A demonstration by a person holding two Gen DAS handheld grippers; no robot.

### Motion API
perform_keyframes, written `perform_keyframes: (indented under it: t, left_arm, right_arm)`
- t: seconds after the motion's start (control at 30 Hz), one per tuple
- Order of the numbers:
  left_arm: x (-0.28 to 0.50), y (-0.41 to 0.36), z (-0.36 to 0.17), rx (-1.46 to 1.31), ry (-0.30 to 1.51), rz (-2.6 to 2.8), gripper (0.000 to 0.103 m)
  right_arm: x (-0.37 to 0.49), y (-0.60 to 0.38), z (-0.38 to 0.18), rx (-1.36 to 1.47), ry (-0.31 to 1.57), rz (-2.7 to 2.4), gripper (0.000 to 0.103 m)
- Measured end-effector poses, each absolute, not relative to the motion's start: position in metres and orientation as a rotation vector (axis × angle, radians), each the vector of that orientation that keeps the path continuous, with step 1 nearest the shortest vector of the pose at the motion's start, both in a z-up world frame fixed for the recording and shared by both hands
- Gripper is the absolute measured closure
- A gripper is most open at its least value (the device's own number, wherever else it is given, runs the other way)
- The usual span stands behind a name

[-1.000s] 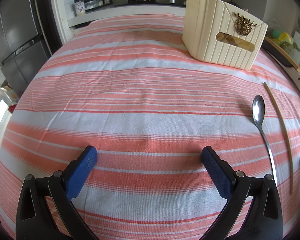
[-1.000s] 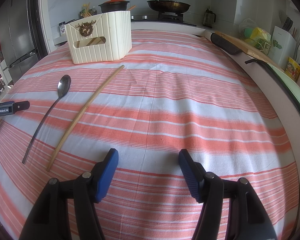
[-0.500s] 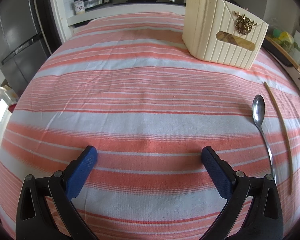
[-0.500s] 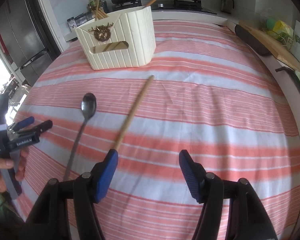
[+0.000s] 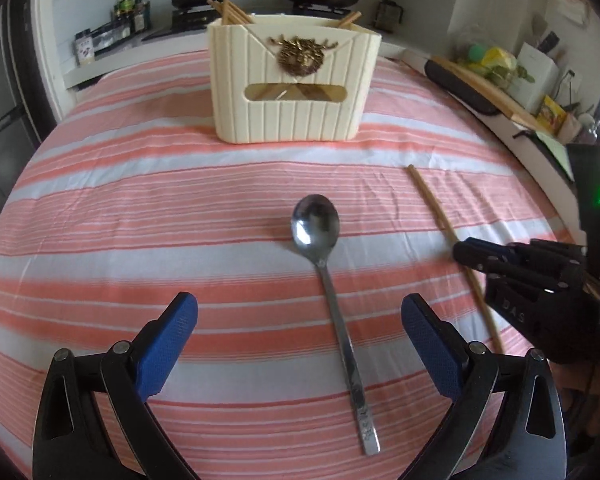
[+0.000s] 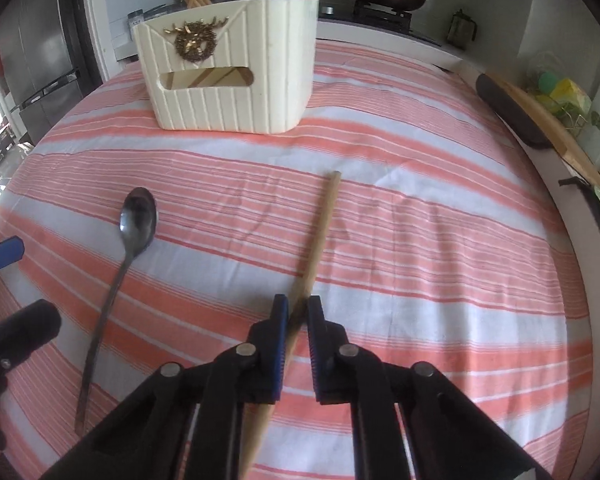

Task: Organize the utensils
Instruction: 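Close the right tool on the wooden chopstick while the left tool closes on the steel spoon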

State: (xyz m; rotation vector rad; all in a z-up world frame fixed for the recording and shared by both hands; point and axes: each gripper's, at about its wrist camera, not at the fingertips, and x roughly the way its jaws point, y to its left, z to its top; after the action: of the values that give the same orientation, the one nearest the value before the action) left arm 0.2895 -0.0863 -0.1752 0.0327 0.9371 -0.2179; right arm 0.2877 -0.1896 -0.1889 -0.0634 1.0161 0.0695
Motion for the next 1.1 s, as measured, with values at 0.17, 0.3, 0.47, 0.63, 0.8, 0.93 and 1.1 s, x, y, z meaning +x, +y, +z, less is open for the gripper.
perform_keyframes:
  t: [0.17, 0.3, 0.47, 0.63, 0.8, 0.93, 1.1]
  left_arm:
    - [0.295, -0.113, -0.197, 0.182, 0.951, -0.12, 0.032]
    - [0.291, -0.11, -0.195, 0.201, 0.91, -0.123, 0.081]
    - [0.289, -0.072, -0.196, 0.185, 0.915, -0.064, 0.097]
    - [0.287, -0.018, -0.195, 0.101, 0.929, -0.049, 0.095]
    - [0.286, 0.016, -0.191, -0.048, 0.972, -0.211, 0.057]
    - [0.282, 0.03, -0.182, -0.084, 0.969, -0.245, 0.025]
    - [0.303, 0.014, -0.183, 0.0, 0.994, -0.226, 0.025]
  right_arm:
    - [0.256, -0.234, -0.192, 0.042, 1.023, 0.014, 0.095]
    - [0.239, -0.242, -0.192, 0.056, 1.007, 0.013, 0.095]
    - [0.232, -0.234, -0.191, 0.008, 0.982, 0.01, 0.095]
    - [0.227, -0.237, -0.19, -0.019, 1.0, 0.033, 0.095]
    - [0.232, -0.237, -0.187, -0.04, 1.069, 0.088, 0.078]
    - [0.235, -0.244, -0.181, 0.03, 1.113, 0.15, 0.053]
    - [0.253, -0.248, -0.174, 0.064, 1.161, 0.185, 0.053]
